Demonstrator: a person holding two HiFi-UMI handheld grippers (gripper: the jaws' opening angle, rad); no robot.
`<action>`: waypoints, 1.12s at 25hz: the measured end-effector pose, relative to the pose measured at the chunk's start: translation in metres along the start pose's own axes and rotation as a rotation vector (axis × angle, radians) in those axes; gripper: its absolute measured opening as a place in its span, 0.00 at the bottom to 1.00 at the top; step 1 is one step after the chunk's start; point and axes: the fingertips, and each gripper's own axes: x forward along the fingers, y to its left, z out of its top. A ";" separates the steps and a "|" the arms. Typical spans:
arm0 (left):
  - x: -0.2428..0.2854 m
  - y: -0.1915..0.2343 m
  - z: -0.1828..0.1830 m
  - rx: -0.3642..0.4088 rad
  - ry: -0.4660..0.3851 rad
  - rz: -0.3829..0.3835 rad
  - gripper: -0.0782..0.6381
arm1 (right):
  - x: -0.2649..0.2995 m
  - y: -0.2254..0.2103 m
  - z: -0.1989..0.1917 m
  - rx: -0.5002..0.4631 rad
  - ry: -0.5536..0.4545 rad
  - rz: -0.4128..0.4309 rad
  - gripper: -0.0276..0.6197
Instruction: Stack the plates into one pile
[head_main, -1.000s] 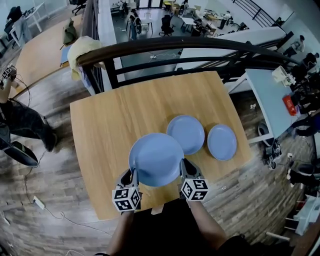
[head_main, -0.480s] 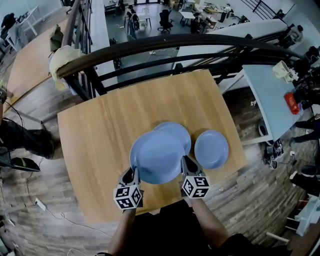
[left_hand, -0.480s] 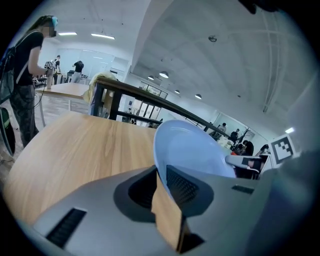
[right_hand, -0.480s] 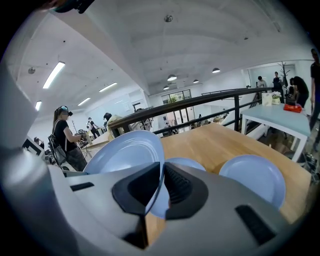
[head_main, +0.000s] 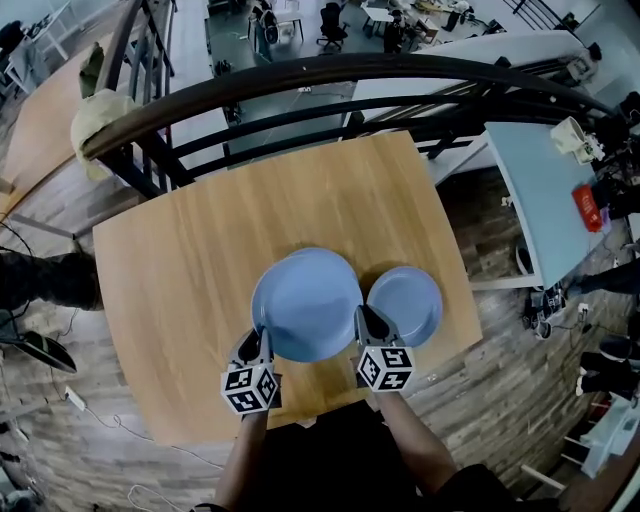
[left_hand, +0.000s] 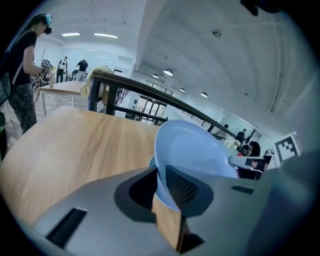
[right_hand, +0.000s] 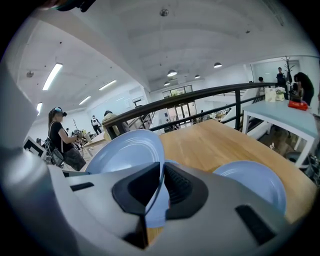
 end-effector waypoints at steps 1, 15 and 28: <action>0.004 -0.002 -0.003 -0.005 0.003 0.006 0.20 | 0.003 -0.005 -0.001 -0.001 0.005 0.003 0.12; 0.049 -0.004 -0.037 -0.039 0.045 0.091 0.20 | 0.042 -0.045 -0.030 -0.006 0.092 0.043 0.12; 0.075 0.009 -0.059 -0.070 0.094 0.160 0.19 | 0.072 -0.058 -0.056 -0.015 0.189 0.069 0.12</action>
